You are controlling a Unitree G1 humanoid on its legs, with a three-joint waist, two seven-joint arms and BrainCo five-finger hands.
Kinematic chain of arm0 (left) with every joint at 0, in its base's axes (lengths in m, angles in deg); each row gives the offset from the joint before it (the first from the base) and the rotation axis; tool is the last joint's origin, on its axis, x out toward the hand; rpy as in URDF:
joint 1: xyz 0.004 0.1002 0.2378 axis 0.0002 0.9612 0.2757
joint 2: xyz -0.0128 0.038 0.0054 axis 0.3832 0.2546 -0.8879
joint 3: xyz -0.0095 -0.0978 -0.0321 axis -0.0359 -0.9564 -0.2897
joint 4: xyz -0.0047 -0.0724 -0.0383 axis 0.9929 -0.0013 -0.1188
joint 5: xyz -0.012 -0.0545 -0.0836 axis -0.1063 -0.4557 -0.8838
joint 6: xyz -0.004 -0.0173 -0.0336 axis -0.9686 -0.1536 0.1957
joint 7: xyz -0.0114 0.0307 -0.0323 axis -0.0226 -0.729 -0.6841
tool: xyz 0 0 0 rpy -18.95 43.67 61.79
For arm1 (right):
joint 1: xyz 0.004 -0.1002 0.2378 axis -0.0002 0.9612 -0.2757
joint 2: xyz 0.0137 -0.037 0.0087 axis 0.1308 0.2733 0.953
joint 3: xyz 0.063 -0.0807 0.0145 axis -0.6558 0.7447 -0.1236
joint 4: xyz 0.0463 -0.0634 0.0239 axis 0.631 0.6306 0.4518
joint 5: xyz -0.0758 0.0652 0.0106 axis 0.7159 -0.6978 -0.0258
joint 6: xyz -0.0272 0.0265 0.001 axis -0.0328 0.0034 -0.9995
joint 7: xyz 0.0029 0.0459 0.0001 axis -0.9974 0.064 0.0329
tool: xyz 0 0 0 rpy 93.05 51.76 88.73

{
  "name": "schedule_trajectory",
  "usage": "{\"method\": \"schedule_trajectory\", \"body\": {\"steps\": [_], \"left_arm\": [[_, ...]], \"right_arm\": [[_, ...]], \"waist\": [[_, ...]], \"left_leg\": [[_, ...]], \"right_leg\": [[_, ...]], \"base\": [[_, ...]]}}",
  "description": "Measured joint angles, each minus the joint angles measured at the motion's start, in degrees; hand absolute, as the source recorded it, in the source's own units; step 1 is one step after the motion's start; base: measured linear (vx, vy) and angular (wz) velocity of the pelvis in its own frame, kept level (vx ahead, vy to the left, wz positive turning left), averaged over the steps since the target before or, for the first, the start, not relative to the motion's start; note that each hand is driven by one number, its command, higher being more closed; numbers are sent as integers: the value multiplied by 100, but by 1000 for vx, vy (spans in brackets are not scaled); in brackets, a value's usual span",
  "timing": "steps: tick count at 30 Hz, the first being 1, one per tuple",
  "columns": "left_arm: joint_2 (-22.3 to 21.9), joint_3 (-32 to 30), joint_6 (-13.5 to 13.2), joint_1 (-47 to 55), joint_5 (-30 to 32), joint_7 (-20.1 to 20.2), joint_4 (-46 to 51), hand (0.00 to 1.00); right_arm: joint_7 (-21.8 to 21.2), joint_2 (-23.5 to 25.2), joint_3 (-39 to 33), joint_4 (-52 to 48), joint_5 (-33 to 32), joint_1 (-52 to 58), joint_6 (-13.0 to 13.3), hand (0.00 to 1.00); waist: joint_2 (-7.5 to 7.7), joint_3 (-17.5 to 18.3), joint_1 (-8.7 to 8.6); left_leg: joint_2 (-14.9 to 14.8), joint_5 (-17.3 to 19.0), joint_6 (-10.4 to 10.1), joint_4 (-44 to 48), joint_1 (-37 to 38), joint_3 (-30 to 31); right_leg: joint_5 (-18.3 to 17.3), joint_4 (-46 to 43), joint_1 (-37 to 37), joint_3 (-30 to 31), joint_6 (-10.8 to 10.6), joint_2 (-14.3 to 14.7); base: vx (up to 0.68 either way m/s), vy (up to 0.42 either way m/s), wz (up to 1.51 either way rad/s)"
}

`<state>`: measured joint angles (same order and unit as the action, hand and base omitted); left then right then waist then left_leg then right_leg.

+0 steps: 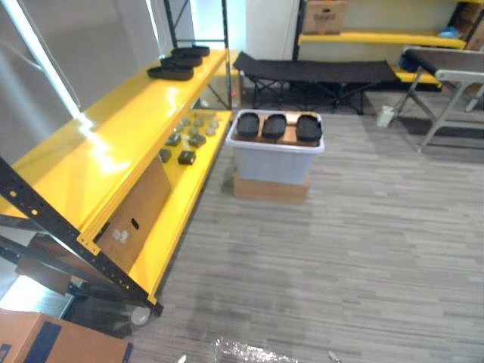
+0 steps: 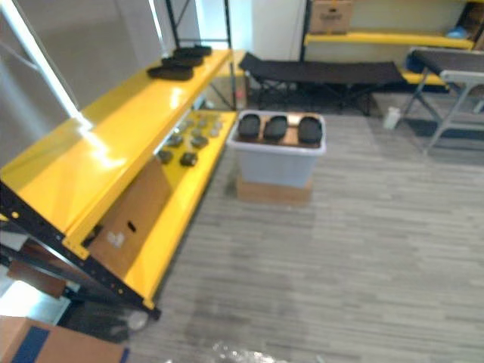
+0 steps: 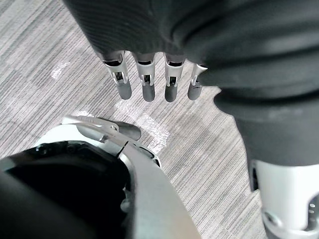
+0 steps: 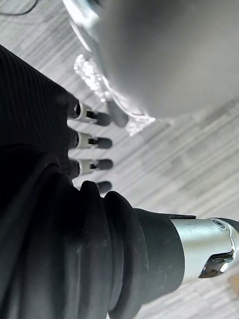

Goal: Walk over and take plastic housings, then place them on the shelf

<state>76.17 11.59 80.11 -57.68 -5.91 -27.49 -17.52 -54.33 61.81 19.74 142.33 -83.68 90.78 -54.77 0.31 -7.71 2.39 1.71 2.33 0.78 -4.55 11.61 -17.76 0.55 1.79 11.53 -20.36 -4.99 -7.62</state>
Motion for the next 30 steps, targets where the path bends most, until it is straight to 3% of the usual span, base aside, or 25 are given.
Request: {"method": "schedule_trajectory", "body": {"steps": [6,19,30], "left_arm": [[56,1,-33,-68,3,41,-9,0],[-5,31,-151,-35,-167,12,-21,0],[0,6,-173,-34,-210,0,-22,0]], "right_arm": [[-6,181,-115,12,1,-230,8,0],[-8,144,-105,-7,0,-220,29,0],[-9,156,-123,-4,108,-215,71,0]], "waist": [[59,-128,4],[10,-145,6],[53,-140,8]], "left_leg": [[19,12,-18,-4,132,-2],[32,24,-31,-55,84,5],[116,26,20,-51,58,-3]], "right_leg": [[0,39,149,-16,-1,-17],[-107,4,64,-31,-68,-54],[62,180,145,-89,-135,-94]], "base": [[4,5,0],[-107,18,0],[30,26,1]]}}
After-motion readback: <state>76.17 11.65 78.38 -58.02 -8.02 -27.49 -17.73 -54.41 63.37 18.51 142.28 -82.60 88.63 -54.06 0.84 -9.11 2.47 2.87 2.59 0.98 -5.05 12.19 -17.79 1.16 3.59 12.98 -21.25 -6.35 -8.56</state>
